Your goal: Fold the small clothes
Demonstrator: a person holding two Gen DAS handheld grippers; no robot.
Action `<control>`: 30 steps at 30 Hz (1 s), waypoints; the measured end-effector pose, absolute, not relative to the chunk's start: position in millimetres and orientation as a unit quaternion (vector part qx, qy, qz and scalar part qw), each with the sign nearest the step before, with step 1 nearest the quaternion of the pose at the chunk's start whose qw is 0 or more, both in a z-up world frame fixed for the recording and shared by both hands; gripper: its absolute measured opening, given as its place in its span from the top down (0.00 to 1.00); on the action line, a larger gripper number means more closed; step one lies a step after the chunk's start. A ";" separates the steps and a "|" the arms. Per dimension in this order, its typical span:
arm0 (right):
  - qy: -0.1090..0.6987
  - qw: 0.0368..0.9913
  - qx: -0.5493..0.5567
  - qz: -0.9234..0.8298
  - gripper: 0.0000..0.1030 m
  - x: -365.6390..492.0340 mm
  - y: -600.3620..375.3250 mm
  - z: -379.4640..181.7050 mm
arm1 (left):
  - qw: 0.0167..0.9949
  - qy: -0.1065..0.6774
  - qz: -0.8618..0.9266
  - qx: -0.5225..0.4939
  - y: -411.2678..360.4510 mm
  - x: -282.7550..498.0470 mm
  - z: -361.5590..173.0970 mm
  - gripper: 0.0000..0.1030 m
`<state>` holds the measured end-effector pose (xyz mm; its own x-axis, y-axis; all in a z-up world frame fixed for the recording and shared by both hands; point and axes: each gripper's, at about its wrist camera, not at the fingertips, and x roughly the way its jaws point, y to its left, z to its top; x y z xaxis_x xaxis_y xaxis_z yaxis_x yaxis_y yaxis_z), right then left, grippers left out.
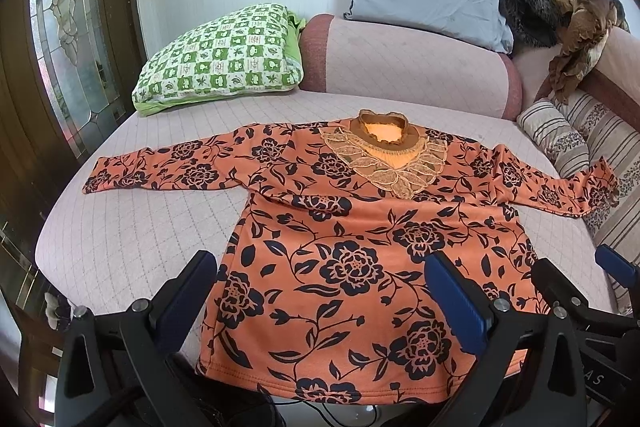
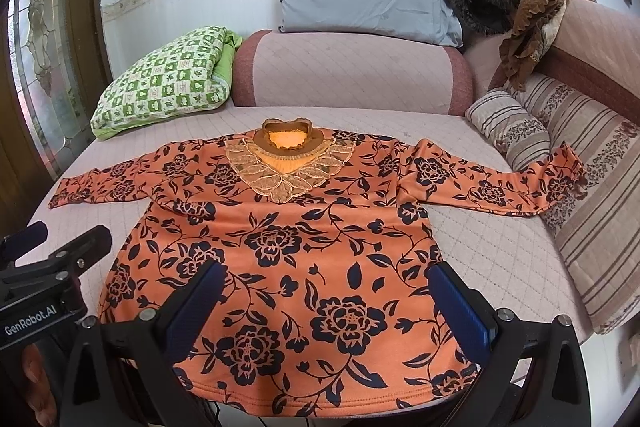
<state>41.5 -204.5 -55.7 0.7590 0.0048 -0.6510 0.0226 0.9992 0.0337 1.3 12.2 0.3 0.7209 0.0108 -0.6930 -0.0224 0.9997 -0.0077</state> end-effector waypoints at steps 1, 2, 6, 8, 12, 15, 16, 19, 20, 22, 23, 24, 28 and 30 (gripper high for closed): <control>0.346 0.938 0.019 -0.005 0.00 41.9 -204.3 -55.2 | 0.928 0.373 0.010 -0.007 12.4 1.4 0.1 0.00; 0.346 0.938 0.019 -0.005 0.00 41.9 -204.5 -55.2 | 0.928 0.373 0.010 -0.008 12.9 1.7 -0.3 0.00; 0.348 0.937 0.021 -0.008 0.00 43.7 -205.0 -56.6 | 0.926 0.378 0.012 -0.012 14.9 3.3 -3.2 0.00; 0.349 0.937 0.021 -0.008 0.00 43.9 -205.2 -58.1 | 0.925 0.379 0.012 -0.012 15.0 3.7 -4.0 0.00; 0.349 0.937 0.022 -0.007 0.00 43.8 -204.6 -59.3 | 0.925 0.379 0.012 -0.012 15.1 4.1 -5.1 0.00; 0.349 0.937 0.023 -0.007 0.00 44.7 -204.3 -60.0 | 0.925 0.380 0.011 -0.011 16.0 4.1 -5.5 0.00; 0.349 0.937 0.023 -0.007 0.00 45.2 -204.0 -60.3 | 0.925 0.380 0.012 -0.011 16.4 4.1 -5.6 0.00; 0.350 0.937 0.020 -0.006 0.00 46.5 -201.9 -61.7 | 0.925 0.380 0.013 -0.013 17.0 4.9 -6.0 0.00; 0.350 0.936 0.020 -0.006 0.00 46.9 -201.2 -62.1 | 0.925 0.380 0.013 -0.012 16.8 5.3 -6.0 0.00; 0.351 0.936 0.020 -0.006 0.00 47.4 -201.0 -62.2 | 0.924 0.382 0.013 -0.012 17.7 5.5 -6.3 0.00; 0.350 0.937 0.021 -0.006 0.00 47.5 -201.0 -61.9 | 0.924 0.382 0.013 -0.012 17.7 6.6 -6.2 0.00; 0.350 0.937 0.021 -0.006 0.00 47.8 -200.8 -61.8 | 0.924 0.383 0.014 -0.012 17.8 7.1 -6.4 0.00; 0.350 0.936 0.020 -0.008 0.00 47.9 -201.2 -61.9 | 0.924 0.383 0.016 -0.012 18.4 7.7 -6.8 0.00; 0.351 0.936 0.022 -0.008 0.00 48.2 -202.0 -62.0 | 0.923 0.384 0.015 -0.012 18.2 8.5 -7.2 0.00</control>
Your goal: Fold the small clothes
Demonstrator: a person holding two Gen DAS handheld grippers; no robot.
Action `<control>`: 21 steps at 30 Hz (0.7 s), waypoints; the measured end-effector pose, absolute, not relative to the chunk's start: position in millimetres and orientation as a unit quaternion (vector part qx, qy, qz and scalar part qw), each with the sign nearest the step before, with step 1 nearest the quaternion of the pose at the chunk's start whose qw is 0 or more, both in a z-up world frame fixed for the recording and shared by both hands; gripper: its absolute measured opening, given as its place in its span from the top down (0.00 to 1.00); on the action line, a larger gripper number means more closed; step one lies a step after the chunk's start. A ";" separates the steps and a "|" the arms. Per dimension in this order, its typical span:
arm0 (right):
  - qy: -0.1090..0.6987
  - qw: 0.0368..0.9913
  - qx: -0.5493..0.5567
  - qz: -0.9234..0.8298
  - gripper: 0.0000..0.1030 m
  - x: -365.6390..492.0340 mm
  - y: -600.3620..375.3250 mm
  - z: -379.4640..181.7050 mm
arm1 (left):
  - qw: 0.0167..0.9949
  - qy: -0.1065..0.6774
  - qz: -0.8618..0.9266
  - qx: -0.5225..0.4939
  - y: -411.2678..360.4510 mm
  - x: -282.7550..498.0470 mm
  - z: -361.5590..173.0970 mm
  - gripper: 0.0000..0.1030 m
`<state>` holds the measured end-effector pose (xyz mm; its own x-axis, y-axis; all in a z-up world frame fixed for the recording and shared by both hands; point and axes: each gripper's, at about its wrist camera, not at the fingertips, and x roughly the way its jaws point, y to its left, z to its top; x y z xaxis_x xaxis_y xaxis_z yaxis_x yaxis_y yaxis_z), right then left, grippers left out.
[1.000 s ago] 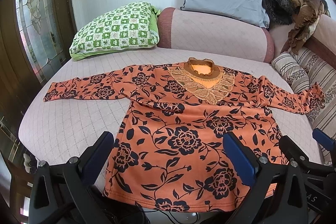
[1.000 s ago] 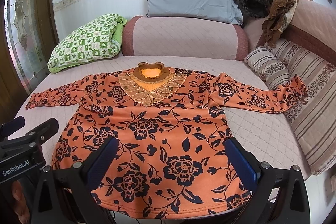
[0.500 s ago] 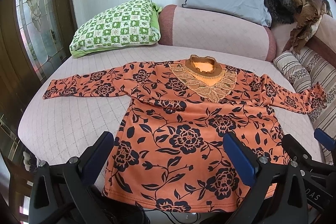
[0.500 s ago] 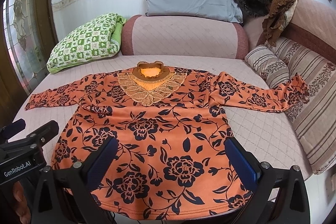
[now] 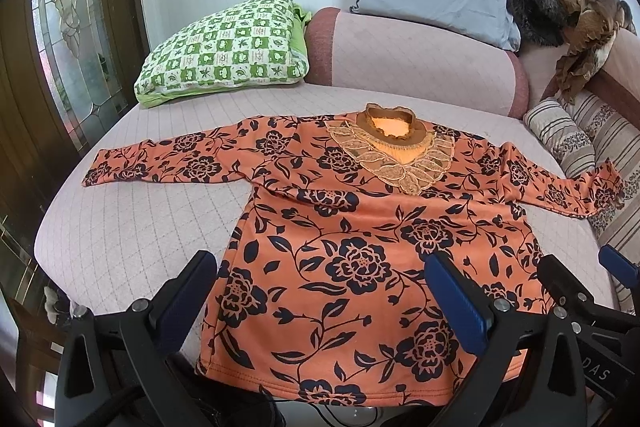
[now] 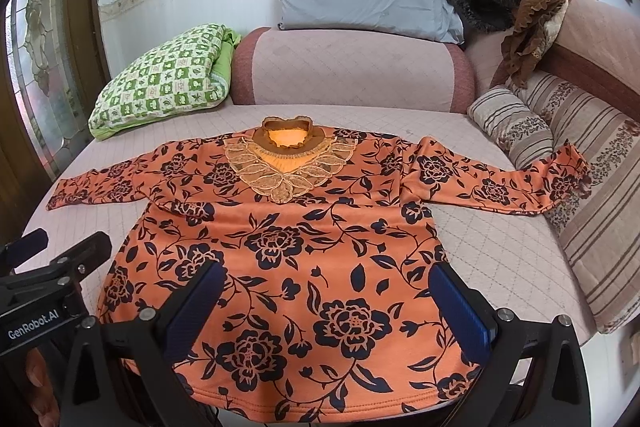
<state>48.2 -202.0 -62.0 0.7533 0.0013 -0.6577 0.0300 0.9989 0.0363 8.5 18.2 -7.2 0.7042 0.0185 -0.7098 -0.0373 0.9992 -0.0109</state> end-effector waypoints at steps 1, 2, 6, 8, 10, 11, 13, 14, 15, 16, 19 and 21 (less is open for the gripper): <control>0.351 0.936 0.022 -0.008 0.00 48.2 -201.7 -61.8 | 0.923 0.385 0.015 -0.012 18.3 8.8 -7.5 0.00; 0.351 0.936 0.021 -0.008 0.00 48.9 -202.4 -62.3 | 0.923 0.384 0.015 -0.012 18.1 8.7 -7.7 0.00; 0.351 0.936 0.023 -0.007 0.00 49.9 -203.3 -62.6 | 0.923 0.384 0.016 -0.012 18.5 9.0 -8.0 0.00; 0.351 0.936 0.024 -0.006 0.00 50.3 -203.2 -62.5 | 0.923 0.384 0.016 -0.011 18.0 9.2 -8.2 0.00; 0.351 0.936 0.025 -0.005 0.00 50.6 -203.0 -62.8 | 0.923 0.385 0.016 -0.011 17.4 9.3 -9.3 0.00; 0.352 0.936 0.025 -0.005 0.00 51.3 -202.9 -63.1 | 0.923 0.385 0.015 -0.010 16.8 9.5 -10.5 0.00; 0.353 0.935 0.024 -0.004 0.00 52.7 -201.6 -64.3 | 0.923 0.385 0.014 -0.009 16.5 9.7 -11.6 0.00; 0.355 0.935 0.023 -0.002 0.00 53.4 -201.1 -64.9 | 0.923 0.385 0.015 -0.010 16.7 9.9 -12.4 0.00; 0.355 0.934 0.024 -0.002 0.00 53.6 -201.7 -65.3 | 0.923 0.385 0.014 -0.011 17.5 10.7 -13.5 0.00; 0.355 0.935 0.026 -0.001 0.00 53.6 -201.5 -65.4 | 0.923 0.385 0.015 -0.011 17.6 11.5 -14.7 0.00; 0.351 0.935 0.057 -0.002 0.00 55.9 -218.9 -68.9 | 0.920 0.391 0.016 -0.007 18.5 16.1 -21.4 0.00; 0.346 0.935 0.079 -0.012 0.00 59.3 -239.8 -71.0 | 0.919 0.394 0.019 -0.005 18.9 19.3 -27.6 0.00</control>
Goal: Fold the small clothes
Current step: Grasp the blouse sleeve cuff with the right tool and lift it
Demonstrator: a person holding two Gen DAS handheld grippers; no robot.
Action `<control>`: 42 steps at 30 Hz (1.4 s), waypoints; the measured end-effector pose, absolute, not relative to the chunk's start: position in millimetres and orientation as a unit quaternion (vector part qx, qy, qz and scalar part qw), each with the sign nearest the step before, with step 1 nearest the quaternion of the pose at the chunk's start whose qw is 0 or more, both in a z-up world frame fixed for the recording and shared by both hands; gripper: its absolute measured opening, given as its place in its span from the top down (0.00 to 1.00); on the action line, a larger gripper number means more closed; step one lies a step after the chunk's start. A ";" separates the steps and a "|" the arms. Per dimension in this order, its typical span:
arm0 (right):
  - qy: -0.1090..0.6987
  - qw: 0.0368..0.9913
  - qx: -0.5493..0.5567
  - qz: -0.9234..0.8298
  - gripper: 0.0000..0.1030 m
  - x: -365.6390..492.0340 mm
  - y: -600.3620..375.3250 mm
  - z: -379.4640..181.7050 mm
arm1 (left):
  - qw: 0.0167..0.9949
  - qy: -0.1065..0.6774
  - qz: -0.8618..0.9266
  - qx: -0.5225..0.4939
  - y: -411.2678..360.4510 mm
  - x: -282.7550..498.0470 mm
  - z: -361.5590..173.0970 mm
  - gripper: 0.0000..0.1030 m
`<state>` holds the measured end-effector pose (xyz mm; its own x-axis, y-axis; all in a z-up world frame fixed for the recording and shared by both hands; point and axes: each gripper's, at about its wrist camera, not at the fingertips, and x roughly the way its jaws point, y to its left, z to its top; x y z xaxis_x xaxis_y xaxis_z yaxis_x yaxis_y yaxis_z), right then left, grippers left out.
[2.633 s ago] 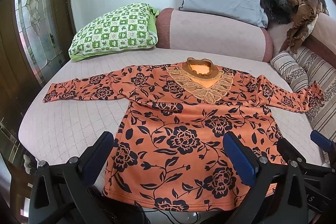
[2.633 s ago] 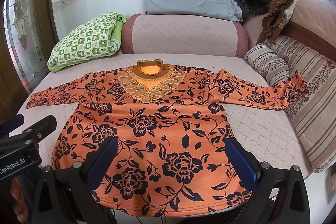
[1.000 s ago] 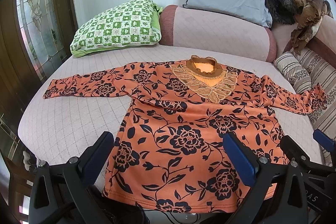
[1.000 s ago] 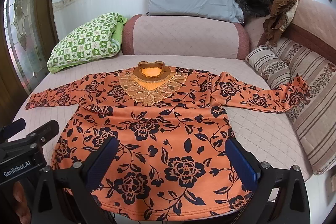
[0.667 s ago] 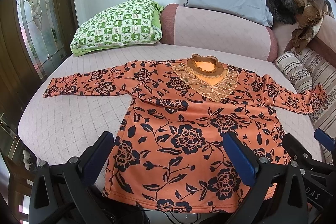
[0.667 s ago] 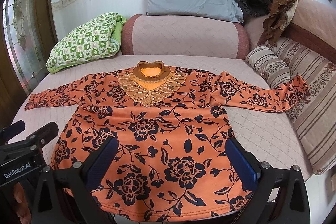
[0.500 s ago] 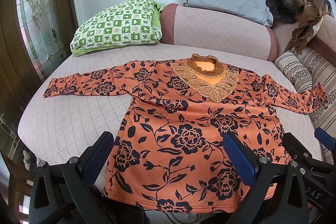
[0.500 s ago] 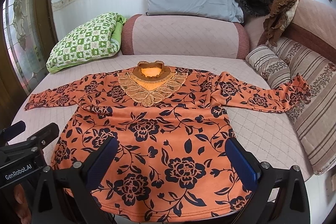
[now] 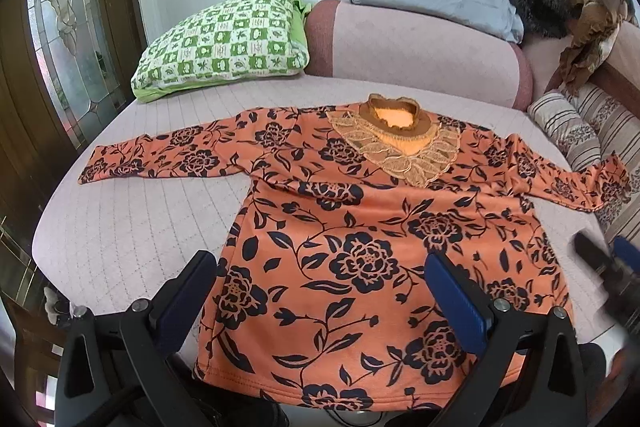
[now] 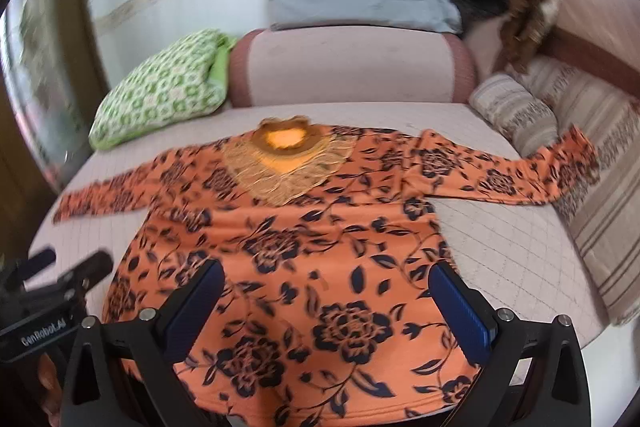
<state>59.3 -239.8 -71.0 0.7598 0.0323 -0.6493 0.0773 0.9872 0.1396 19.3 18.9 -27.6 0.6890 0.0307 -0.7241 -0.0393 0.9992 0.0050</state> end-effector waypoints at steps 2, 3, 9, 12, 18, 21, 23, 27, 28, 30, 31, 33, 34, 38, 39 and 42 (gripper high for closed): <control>0.335 0.937 0.100 -0.021 0.00 65.2 -269.5 -73.4 | 0.916 0.401 0.020 0.001 18.4 24.3 -37.9 0.00; 0.328 0.937 0.114 -0.033 0.00 69.1 -290.2 -74.5 | 0.915 0.403 0.019 0.003 18.2 25.9 -41.5 0.00; 0.268 0.929 0.201 -0.156 0.12 101.9 -451.6 -80.0 | 0.910 0.414 -0.009 -0.001 24.6 48.4 -83.4 0.00; 0.279 0.906 0.218 -0.230 0.26 132.8 -530.3 -90.1 | 0.905 0.426 -0.008 -0.010 30.7 66.5 -100.3 0.00; 0.298 0.880 0.176 -0.325 0.27 190.6 -615.9 -98.6 | 0.908 0.418 -0.007 -0.017 39.4 93.9 -108.9 0.00; 0.326 0.867 0.145 -0.349 0.26 219.8 -628.8 -110.1 | 0.905 0.425 -0.007 -0.024 44.9 104.9 -116.4 0.00; 0.342 0.858 0.097 -0.370 0.29 235.0 -628.2 -117.1 | 0.902 0.430 -0.005 -0.025 48.2 109.6 -121.6 0.00; 0.394 0.841 0.078 -0.363 0.93 255.9 -630.0 -128.1 | 0.899 0.437 -0.003 -0.021 56.4 116.2 -131.8 0.00; 0.392 0.844 0.066 -0.359 0.93 257.7 -623.5 -123.8 | 0.900 0.434 -0.002 -0.023 60.7 116.1 -133.3 0.00; 0.378 0.865 0.050 -0.327 0.93 259.4 -598.3 -103.5 | 0.901 0.433 0.001 -0.039 69.8 116.7 -135.0 0.00; 0.367 0.877 0.043 -0.309 0.93 260.3 -582.2 -89.8 | 0.900 0.432 0.002 -0.054 75.3 117.3 -135.6 0.00; 0.333 0.907 0.052 -0.254 0.93 261.0 -540.3 -51.0 | 0.899 0.431 0.003 -0.082 85.0 118.0 -135.7 0.00; 0.317 0.920 0.058 -0.225 0.93 261.1 -518.5 -32.9 | 0.899 0.427 0.002 -0.096 90.0 116.8 -134.7 0.00; 0.252 0.961 0.080 -0.081 0.93 270.1 -400.9 39.1 | 0.903 0.410 0.004 -0.127 105.2 111.5 -127.8 0.00; 0.238 0.967 0.084 -0.041 0.93 273.8 -365.4 51.0 | 0.904 0.406 0.004 -0.136 109.8 110.9 -125.3 0.00; 0.218 0.968 0.112 0.054 0.93 280.6 -272.4 59.7 | 0.906 0.396 0.009 -0.151 118.9 109.7 -120.2 0.00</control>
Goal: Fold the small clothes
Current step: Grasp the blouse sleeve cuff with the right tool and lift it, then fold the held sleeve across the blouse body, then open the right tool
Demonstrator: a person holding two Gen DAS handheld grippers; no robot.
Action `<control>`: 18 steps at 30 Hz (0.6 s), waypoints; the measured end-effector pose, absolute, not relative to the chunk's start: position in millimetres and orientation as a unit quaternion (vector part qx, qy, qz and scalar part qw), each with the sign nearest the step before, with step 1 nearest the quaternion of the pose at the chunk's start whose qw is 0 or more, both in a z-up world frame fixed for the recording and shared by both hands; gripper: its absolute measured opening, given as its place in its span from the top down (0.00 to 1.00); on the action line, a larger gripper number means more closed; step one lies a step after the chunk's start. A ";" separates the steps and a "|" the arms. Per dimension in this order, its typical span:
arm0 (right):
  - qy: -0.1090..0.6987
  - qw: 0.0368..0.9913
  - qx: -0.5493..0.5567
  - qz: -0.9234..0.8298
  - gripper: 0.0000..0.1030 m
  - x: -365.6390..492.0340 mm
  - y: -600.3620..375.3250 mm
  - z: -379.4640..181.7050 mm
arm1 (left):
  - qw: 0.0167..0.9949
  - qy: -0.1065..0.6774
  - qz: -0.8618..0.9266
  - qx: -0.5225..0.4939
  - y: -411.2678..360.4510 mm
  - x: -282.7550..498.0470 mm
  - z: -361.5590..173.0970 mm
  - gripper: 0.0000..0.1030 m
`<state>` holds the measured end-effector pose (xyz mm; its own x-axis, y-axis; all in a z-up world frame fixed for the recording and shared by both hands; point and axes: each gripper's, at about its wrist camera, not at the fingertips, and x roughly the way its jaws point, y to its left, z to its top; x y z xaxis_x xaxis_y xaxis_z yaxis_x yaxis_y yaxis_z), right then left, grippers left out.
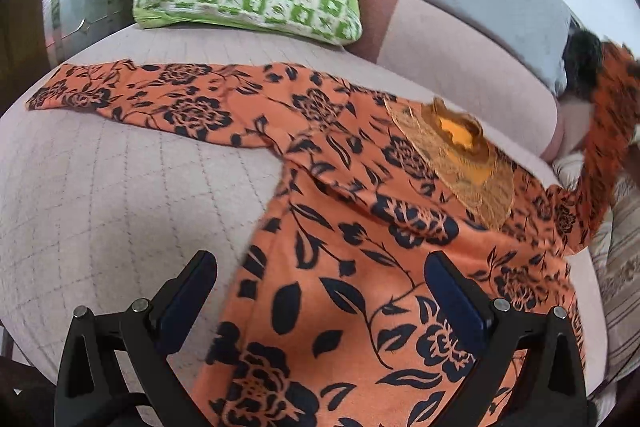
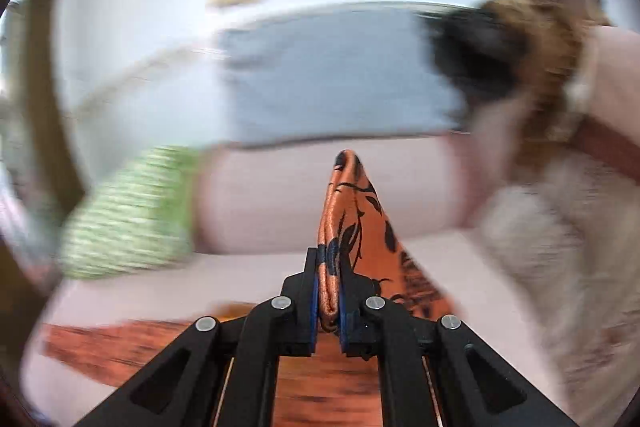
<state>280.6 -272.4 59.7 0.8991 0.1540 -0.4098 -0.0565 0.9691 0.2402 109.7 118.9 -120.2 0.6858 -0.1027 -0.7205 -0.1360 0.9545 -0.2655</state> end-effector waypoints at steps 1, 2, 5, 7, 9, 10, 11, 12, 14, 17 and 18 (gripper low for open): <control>0.220 0.964 0.123 0.085 0.93 285.4 -239.4 54.2 | 0.907 0.392 0.010 -0.153 121.8 109.1 -118.6 0.00; 0.225 0.960 0.134 0.101 0.93 288.8 -216.1 45.0 | 0.907 0.392 0.011 -0.155 124.2 109.3 -118.0 0.00; 0.286 0.936 0.160 0.131 0.88 315.6 -157.4 -12.9 | 0.905 0.391 0.019 -0.166 132.5 109.4 -117.0 0.00; 0.362 0.908 0.154 0.142 0.79 336.2 -128.1 -67.6 | 0.904 0.390 0.022 -0.173 136.6 109.1 -117.4 0.00; 0.445 0.872 0.138 0.148 0.33 353.1 -111.7 -134.7 | 0.904 0.390 0.027 -0.172 138.4 109.1 -118.2 0.00; 0.475 0.856 0.136 0.151 0.17 354.4 -110.4 -157.3 | 0.904 0.391 0.029 -0.169 138.5 109.5 -118.5 0.00; 0.491 0.842 0.156 0.158 0.11 347.3 -119.9 -180.0 | 0.905 0.392 0.031 -0.165 138.3 109.9 -118.8 0.00; 0.488 0.840 0.172 0.166 0.11 342.1 -128.9 -184.1 | 0.905 0.392 0.032 -0.162 138.0 110.2 -118.6 0.00; 0.461 0.850 0.186 0.176 0.11 325.2 -158.4 -171.9 | 0.907 0.389 0.031 -0.158 135.8 112.1 -115.4 0.00; 0.411 0.876 0.192 0.164 0.11 301.7 -222.5 -138.5 | 0.908 0.390 0.011 -0.154 126.7 119.6 -105.7 0.00; 0.396 0.884 0.200 0.146 0.11 294.2 -251.8 -131.7 | 0.912 0.387 -0.001 -0.140 120.0 126.2 -99.3 0.00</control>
<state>294.2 -251.8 -131.7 0.6430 0.4171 -0.6423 -0.1003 0.8773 0.4693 126.2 120.0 -99.3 0.7010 -0.1093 -0.7048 -0.1073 0.9608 -0.2557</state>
